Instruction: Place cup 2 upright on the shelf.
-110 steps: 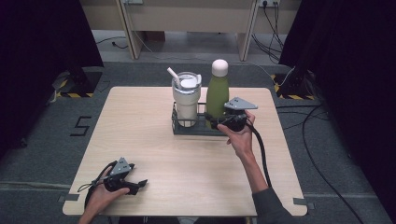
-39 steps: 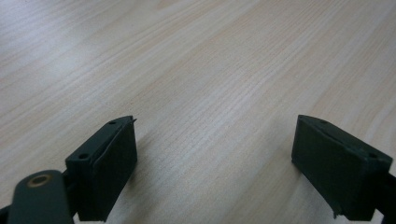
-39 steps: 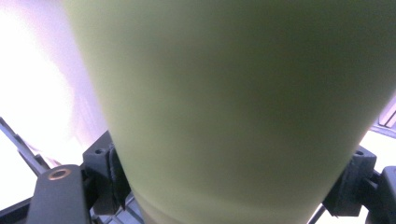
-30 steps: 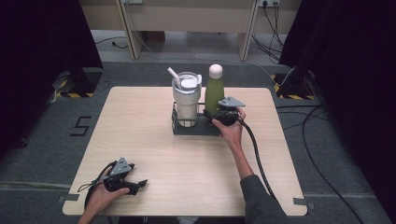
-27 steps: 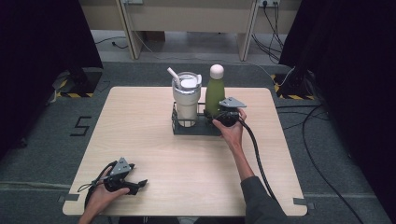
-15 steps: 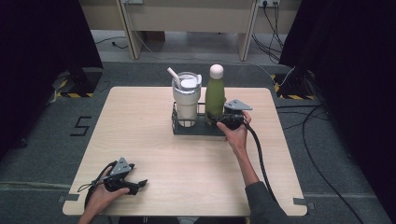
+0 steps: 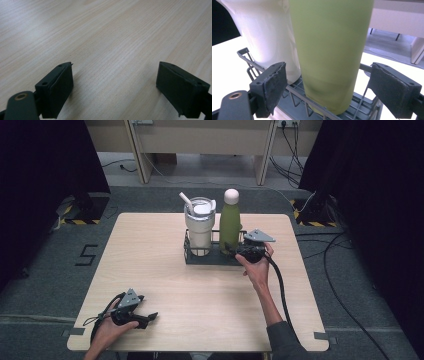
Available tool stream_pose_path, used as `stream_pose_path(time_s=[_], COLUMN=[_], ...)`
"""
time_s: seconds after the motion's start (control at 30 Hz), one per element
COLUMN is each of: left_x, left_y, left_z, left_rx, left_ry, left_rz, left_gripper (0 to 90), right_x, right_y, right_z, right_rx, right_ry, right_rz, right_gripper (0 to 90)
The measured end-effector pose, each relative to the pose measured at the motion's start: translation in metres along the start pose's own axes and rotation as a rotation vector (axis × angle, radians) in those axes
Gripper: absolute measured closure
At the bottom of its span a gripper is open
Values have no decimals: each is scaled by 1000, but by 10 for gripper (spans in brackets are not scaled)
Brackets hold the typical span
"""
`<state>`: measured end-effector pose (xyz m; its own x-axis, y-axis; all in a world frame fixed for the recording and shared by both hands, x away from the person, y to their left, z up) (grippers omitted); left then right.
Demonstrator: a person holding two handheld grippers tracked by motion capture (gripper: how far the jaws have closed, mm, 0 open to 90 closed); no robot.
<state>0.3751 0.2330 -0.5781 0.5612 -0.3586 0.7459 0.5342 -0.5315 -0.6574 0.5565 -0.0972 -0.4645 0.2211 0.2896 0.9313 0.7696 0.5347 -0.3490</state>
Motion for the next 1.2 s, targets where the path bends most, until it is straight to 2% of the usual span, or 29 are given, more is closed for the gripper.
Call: stream_pose_path(time_s=[0.17,0.87,1.2], left_x=[0,0,0], left_y=[0,0,0], left_z=[0,0,0], left_rx=[0,0,0], left_ry=[0,0,0], left_rz=[2,2,2], left_gripper=[135,134,134], right_x=[2,-1,0], right_y=[-7,-25,-32], right_z=[0,4,6], right_rx=[-17,-18,-20], right_ry=[-5,16,5], right_rz=[-3,-25,-37], right_gripper=[150,151,151])
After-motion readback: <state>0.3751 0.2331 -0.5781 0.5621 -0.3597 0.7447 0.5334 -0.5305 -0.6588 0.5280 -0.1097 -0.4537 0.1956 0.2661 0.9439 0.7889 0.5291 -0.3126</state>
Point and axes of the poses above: each handheld gripper's, and its own axes: y roughly forward along the jaws, x roughly out of its top, z roughly to its left, the point moved 8 cm from there along y, roughly forward along the jaws, and after that the axes turned 7 degrees about -y, right-handed, at the moved point
